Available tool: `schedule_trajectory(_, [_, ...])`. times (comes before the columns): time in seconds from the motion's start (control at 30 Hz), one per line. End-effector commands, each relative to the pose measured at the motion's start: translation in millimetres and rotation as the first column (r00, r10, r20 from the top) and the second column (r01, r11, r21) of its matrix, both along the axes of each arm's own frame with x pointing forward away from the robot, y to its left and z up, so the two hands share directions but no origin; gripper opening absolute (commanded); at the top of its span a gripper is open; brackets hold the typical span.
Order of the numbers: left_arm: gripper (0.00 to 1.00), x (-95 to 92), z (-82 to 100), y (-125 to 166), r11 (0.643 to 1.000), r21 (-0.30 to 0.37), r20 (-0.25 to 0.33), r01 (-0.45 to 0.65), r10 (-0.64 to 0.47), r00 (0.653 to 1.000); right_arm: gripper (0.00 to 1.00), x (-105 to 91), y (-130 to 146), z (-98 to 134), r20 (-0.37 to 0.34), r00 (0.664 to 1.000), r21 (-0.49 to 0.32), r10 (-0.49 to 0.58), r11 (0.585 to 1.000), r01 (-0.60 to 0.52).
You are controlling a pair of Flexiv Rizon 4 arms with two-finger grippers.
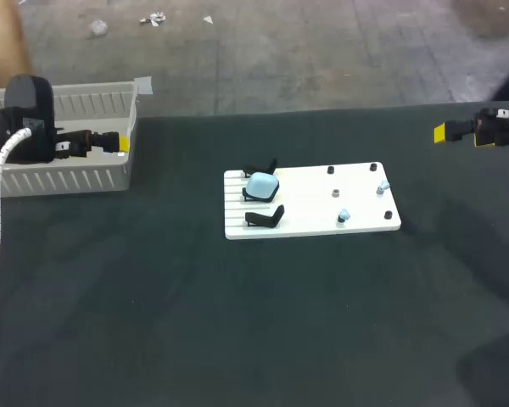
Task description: Pick up each earbud case from the left stands, insert the matching earbuds, close the lid, and place the case in the box.
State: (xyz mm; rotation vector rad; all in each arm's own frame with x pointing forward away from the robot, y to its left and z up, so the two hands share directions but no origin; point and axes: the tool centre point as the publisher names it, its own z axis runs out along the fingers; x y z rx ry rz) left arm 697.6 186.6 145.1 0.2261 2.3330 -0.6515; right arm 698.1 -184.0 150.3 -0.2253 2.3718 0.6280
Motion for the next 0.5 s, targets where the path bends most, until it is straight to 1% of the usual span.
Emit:
schedule_trajectory(0.03, [1.00, 0.6, 2.0, -1.9, 1.000, 0.009, -0.009, -0.005, 0.005, 1.000, 1.00, 0.8, 0.0, -0.6, 0.000, 1.000, 0.000, 0.001, 1.000, -0.001])
schedule_trajectory(0.43, [1.00, 0.6, 2.0, -1.9, 1.000, 0.009, -0.009, -0.005, 0.005, 1.000, 1.00, 0.8, 0.0, -0.6, 0.000, 1.000, 0.000, 0.001, 1.000, -0.001])
schedule_trajectory(0.47, [1.00, 1.7, 3.0, -1.7, 0.999, -0.012, 0.058, 0.052, -0.051, 0.997, 1.00, 0.8, 0.0, -0.6, 0.000, 1.000, 0.000, 0.001, 1.000, -0.001])
schedule_trajectory(0.5, [1.00, 3.2, 3.7, -1.7, 0.995, -0.020, 0.126, 0.098, -0.094, 0.988, 1.00, 0.8, 0.0, -0.6, 0.000, 1.000, 0.000, 0.001, 1.000, -0.001])
